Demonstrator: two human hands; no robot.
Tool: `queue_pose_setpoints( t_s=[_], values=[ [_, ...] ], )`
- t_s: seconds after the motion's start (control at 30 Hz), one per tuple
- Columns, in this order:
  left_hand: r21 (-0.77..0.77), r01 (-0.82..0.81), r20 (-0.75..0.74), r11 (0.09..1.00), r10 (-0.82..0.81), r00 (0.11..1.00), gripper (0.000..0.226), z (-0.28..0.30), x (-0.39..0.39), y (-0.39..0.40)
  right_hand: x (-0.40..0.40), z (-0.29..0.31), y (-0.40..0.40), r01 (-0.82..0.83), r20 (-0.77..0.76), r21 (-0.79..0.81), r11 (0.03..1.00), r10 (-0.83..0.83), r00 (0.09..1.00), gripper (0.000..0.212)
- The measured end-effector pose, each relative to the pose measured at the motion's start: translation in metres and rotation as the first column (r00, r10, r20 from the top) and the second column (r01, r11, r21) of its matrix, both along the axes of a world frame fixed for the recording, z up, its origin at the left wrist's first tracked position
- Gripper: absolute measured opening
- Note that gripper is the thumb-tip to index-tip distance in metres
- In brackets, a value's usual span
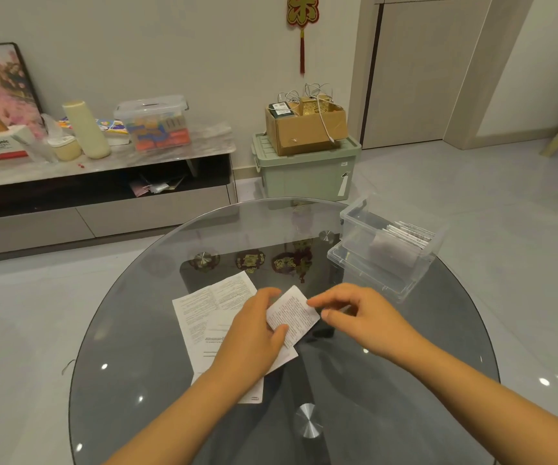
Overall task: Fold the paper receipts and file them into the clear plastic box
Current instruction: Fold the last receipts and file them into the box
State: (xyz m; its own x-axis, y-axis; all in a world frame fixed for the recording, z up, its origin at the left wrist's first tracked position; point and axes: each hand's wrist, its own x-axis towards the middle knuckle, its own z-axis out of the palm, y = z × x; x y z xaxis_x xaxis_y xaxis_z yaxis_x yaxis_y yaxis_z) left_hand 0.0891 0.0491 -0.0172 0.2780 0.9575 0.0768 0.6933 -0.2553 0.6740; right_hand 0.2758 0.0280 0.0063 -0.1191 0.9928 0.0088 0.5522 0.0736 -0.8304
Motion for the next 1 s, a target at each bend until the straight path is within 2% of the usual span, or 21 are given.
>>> queue_pose_setpoints(
  t_s=[0.1, 0.2, 0.33, 0.5, 0.63, 0.8, 0.93, 1.0],
  values=[
    [-0.018, -0.008, -0.051, 1.000, 0.007, 0.999, 0.050, -0.004, -0.001, 0.002, -0.003, -0.013, 0.001, -0.125, 0.196, -0.006, 0.992, 0.124, 0.973, 0.027],
    [0.042, -0.010, -0.132, 0.999, 0.016, 0.991, 0.046, -0.007, -0.002, 0.003, -0.007, -0.023, 0.001, -0.220, 0.336, 0.017, 0.975, 0.201, 0.920, 0.030],
    [0.091, 0.085, -0.270, 0.992, -0.057, 0.961, 0.028, -0.008, -0.007, 0.007, -0.012, -0.024, 0.000, -0.234, 0.462, 0.072, 0.970, 0.175, 0.869, 0.031],
    [0.038, 0.159, -0.256, 0.987, -0.144, 0.956, 0.032, -0.005, -0.009, 0.003, -0.008, -0.021, 0.003, -0.227, 0.645, 0.147, 0.963, 0.080, 0.760, 0.043],
    [0.059, 0.266, -0.369, 0.962, -0.227, 0.901, 0.040, -0.002, -0.008, 0.003, 0.001, -0.016, 0.005, -0.277, 0.663, 0.133, 0.952, 0.122, 0.739, 0.046],
    [0.095, 0.350, -0.284, 0.932, -0.311, 0.907, 0.027, -0.002, -0.009, 0.006, -0.001, -0.014, 0.001, -0.301, 0.631, 0.200, 0.932, 0.112, 0.768, 0.030],
    [0.110, 0.201, -0.158, 0.973, -0.183, 0.970, 0.021, -0.004, -0.001, 0.005, -0.006, -0.019, 0.003, -0.177, 0.516, 0.225, 0.958, 0.037, 0.856, 0.025],
    [0.096, 0.120, -0.113, 0.988, -0.109, 0.988, 0.010, -0.005, 0.002, 0.005, -0.009, -0.022, 0.006, -0.112, 0.473, 0.211, 0.971, -0.001, 0.881, 0.019]
  ],
)
